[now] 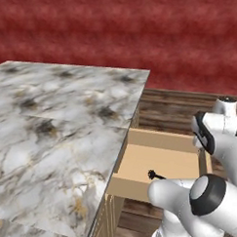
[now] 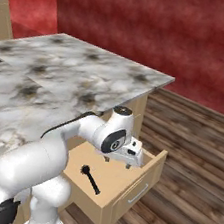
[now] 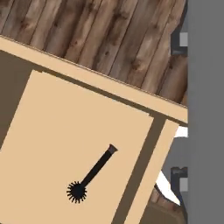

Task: Pick the dish brush from the drawer and place it on the counter.

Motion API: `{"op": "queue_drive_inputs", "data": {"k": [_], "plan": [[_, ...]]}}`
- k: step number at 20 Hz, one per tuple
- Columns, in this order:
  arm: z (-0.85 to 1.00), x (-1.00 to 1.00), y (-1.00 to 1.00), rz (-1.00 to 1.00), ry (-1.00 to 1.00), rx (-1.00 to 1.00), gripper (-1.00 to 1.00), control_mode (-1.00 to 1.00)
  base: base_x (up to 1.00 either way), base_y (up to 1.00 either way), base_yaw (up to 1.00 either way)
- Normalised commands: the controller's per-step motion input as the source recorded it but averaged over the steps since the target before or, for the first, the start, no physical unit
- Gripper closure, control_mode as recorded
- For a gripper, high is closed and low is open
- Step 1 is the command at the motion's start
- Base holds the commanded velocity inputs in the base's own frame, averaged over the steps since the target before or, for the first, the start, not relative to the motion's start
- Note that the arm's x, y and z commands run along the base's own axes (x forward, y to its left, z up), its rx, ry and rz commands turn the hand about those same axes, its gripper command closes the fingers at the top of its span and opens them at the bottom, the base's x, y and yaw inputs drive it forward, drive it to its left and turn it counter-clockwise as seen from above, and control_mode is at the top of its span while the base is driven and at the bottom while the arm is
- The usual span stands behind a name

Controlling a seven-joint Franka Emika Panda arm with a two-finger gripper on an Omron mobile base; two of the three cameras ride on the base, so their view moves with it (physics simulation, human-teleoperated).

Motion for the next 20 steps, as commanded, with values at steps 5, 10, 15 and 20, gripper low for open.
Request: {"op": "queue_drive_inputs", "data": {"k": [5, 10, 15, 20], "plan": [[0.04, 0.54, 0.7, 0.63, 0.08, 0.0, -1.0, -1.0, 0.0, 0.0, 0.0], [-0.24, 0.18, 0.53, 0.49, 0.0, 0.0, -1.0, -1.0, 0.0, 0.0, 0.0], [-0.49, 0.0, 0.36, 0.3, 0.0, 0.0, -1.0, -1.0, 0.0, 0.0, 0.0], [-0.71, 0.2, 0.31, 0.2, 0.0, -0.01, -1.0, -1.0, 0.0, 0.0, 0.0]]}}
